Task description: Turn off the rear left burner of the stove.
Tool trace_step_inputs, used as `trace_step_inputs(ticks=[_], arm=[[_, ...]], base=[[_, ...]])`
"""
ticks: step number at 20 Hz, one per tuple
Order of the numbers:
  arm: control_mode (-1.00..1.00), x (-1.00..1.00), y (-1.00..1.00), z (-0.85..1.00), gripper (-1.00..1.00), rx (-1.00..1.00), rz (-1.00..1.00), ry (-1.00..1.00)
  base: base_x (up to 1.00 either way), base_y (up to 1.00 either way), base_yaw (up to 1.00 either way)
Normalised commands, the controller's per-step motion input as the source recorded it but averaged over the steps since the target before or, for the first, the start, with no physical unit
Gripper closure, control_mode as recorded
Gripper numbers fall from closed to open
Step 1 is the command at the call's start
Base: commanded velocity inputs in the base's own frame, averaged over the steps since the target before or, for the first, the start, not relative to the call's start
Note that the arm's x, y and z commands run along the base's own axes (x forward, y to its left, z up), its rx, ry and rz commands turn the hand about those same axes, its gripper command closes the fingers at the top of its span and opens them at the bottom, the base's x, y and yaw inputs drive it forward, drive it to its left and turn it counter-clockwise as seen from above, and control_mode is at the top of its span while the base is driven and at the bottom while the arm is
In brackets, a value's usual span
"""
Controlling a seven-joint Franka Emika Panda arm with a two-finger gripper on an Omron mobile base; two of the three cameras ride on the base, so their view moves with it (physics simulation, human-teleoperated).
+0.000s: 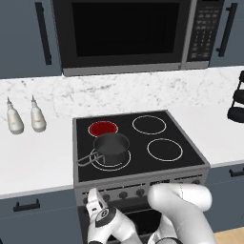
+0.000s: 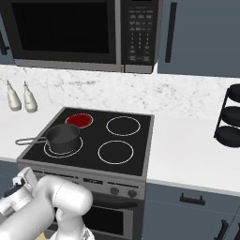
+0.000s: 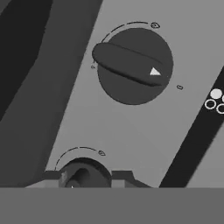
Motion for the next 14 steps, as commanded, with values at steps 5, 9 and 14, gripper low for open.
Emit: trace_step_inputs(ticks=[5,9,14], arm=[[-1.00,-0.02,-0.19,0.59,1.00,0.64,-0.28,0.12],[-1.00,-0.11,-0.31,0.59,1.00,0.71,-0.30,0.10],[-1.00,-0.15,-0.41,0.61,1.00,0.74,-0.30,0.10]], base=[[0.00,0.00,0.00],[0.00,0.00,0.00],[0.00,0.00,0.00]])
